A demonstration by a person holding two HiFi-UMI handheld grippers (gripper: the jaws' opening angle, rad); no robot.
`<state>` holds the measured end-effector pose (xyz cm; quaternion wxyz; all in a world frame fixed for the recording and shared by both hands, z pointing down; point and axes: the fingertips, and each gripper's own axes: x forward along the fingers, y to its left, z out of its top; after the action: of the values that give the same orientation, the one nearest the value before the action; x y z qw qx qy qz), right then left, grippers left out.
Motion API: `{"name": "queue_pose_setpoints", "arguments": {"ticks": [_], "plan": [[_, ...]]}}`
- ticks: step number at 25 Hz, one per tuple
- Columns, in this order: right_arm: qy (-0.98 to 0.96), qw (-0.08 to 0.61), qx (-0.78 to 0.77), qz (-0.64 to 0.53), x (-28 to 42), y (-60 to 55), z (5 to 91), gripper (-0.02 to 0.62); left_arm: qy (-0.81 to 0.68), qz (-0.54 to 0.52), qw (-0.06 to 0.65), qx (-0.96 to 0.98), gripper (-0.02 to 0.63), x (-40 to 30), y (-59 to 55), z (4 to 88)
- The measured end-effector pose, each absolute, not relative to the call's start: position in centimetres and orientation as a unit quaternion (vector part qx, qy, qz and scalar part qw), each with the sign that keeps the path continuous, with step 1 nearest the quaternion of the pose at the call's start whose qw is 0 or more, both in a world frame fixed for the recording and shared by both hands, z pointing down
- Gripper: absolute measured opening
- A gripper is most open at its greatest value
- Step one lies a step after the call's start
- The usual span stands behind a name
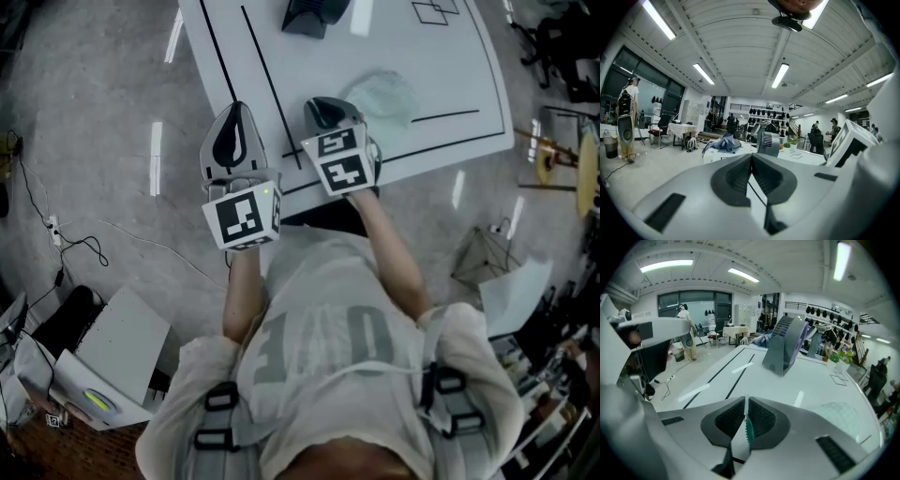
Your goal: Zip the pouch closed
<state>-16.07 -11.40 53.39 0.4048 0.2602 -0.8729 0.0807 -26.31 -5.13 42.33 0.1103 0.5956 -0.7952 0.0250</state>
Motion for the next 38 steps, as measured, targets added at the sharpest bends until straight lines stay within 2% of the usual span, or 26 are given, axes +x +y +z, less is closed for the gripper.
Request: {"name": "queue_pose_setpoints", "arguments": {"ticks": [3,11,15,19,28,30,33,36,38], "plan": [[-0.888,0.356,0.279,0.084,-16.2,-12.3,50.2,0.026,-0.784,0.018,0.097,0.613,0.006,-25.6,-5.9,41.4],[-0.931,0.159,0.306,0.115,-14.0,-14.9,38.8,0.025,-0.759,-0.01,0.085,0.646,0.006,-22.9,-8.9,38.3],[-0.94,0.091,0.298,0.137,-12.1,-15.2,35.0,0.025,-0.736,-0.031,0.072,0.672,0.006,-20.3,-10.2,35.8],[-0.943,0.044,0.298,0.142,-10.1,-15.5,32.2,0.025,-0.713,-0.053,0.067,0.696,0.006,-17.7,-11.4,33.6],[-0.942,-0.008,0.3,0.151,-5.6,-16.9,28.6,0.023,-0.631,-0.075,0.076,0.768,0.008,-10.9,-13.7,30.9],[-0.941,-0.015,0.303,0.152,-4.7,-17.1,28.2,0.023,-0.603,-0.1,0.113,0.784,0.008,-9.5,-14.1,31.0],[-0.939,-0.025,0.306,0.157,-3.4,-17.4,27.8,0.023,-0.543,-0.177,0.227,0.789,0.013,-7.7,-14.8,31.8],[-0.937,-0.027,0.31,0.156,-2.2,-17.5,27.9,0.023,-0.451,-0.266,0.345,0.78,0.059,-5.4,-15.1,31.8],[-0.936,-0.027,0.314,0.156,-1.7,-17.6,28.2,0.021,-0.406,-0.301,0.383,0.773,0.079,-4.2,-15.2,31.4]]}}
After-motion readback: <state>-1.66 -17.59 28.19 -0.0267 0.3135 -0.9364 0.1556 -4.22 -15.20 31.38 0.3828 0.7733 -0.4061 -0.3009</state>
